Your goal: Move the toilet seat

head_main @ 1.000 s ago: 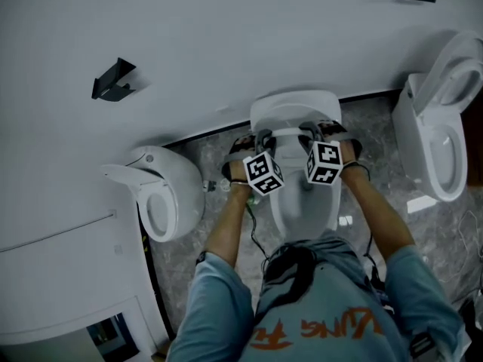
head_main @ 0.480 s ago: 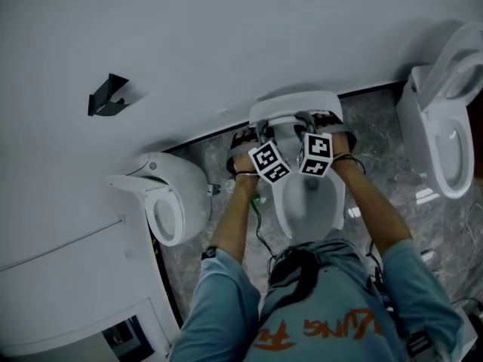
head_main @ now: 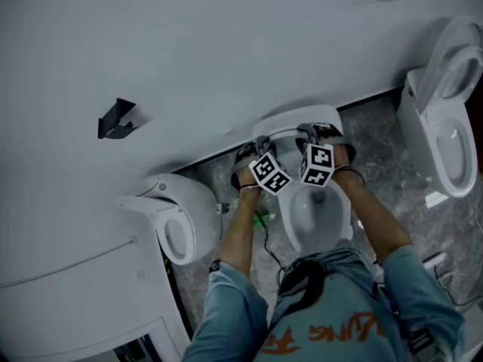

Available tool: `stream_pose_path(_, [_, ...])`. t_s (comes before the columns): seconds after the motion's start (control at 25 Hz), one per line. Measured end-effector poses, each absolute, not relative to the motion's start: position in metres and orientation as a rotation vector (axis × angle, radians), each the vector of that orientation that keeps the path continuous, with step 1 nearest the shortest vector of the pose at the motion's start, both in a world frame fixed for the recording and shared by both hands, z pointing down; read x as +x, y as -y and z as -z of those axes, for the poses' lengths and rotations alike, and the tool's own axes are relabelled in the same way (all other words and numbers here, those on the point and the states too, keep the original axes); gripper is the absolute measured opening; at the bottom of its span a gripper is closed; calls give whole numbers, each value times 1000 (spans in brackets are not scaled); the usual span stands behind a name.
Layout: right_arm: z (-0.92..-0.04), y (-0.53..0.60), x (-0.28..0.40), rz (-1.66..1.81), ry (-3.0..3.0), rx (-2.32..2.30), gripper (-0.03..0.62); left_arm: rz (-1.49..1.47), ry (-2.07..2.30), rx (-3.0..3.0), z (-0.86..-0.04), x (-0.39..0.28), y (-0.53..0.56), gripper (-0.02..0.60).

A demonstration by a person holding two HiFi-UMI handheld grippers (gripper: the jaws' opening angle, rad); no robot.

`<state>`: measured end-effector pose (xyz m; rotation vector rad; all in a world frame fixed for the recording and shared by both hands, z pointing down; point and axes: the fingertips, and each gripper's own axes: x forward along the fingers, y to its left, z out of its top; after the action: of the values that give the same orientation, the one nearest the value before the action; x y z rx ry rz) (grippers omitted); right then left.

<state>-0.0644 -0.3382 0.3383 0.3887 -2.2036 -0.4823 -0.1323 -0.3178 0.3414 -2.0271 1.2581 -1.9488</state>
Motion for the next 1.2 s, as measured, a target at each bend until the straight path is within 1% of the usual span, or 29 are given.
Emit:
stream_pose_path(0.08, [-329, 336, -54, 452, 2241, 443, 141, 1871, -1329, -2065, -328, -130, 316, 114])
stream_pose_path(0.16, [-319, 331, -44, 364, 2305, 490, 161, 1781, -1360, -2080, -310, -123, 315, 114])
stream_pose_path(0.2, [-313, 328, -39, 312, 2343, 516, 160, 1726, -1382, -2087, -299, -119, 313, 114])
stream_pose_path(0.32, [-284, 318, -32, 153, 2473, 598, 159, 1487, -1542, -2150, -258, -106, 305, 112])
stream_pose_path(0.36, [-271, 316, -30, 101, 2521, 625, 150, 1390, -1621, -2177, -243, -104, 302, 109])
stream_pose_path(0.44, [-241, 314, -28, 9, 2620, 680, 110, 1192, -1781, -2235, -213, -103, 295, 107])
stream_pose_path(0.48, [-225, 312, -27, -26, 2665, 702, 79, 1089, -1856, -2271, -198, -104, 291, 103])
stream_pose_path(0.52, [-209, 310, -28, -57, 2704, 714, 22, 973, -1929, -2307, -183, -105, 287, 98])
stream_pose_path(0.56, [-196, 306, -29, -85, 2738, 716, -1, 838, -1999, -2336, -165, -107, 283, 92])
stream_pose_path(0.64, [-171, 298, -35, -118, 2798, 719, 0, 554, -2112, -2352, -126, -114, 272, 16])
stream_pose_path(0.8, [-129, 278, -38, -116, 2871, 772, -2, 189, -2188, -2299, -68, -122, 245, 3])
stream_pose_path(0.92, [-119, 259, -32, -150, 2882, 812, -2, -55, -2187, -2345, -51, -121, 221, 3])
stream_pose_path(1.0, [-118, 247, -25, -164, 2878, 836, -2, -120, -2184, -2374, -53, -117, 208, 2])
stream_pose_path(1.2, [-108, 223, -10, -99, 2827, 898, -2, 30, -2118, -2463, -80, -96, 184, 2])
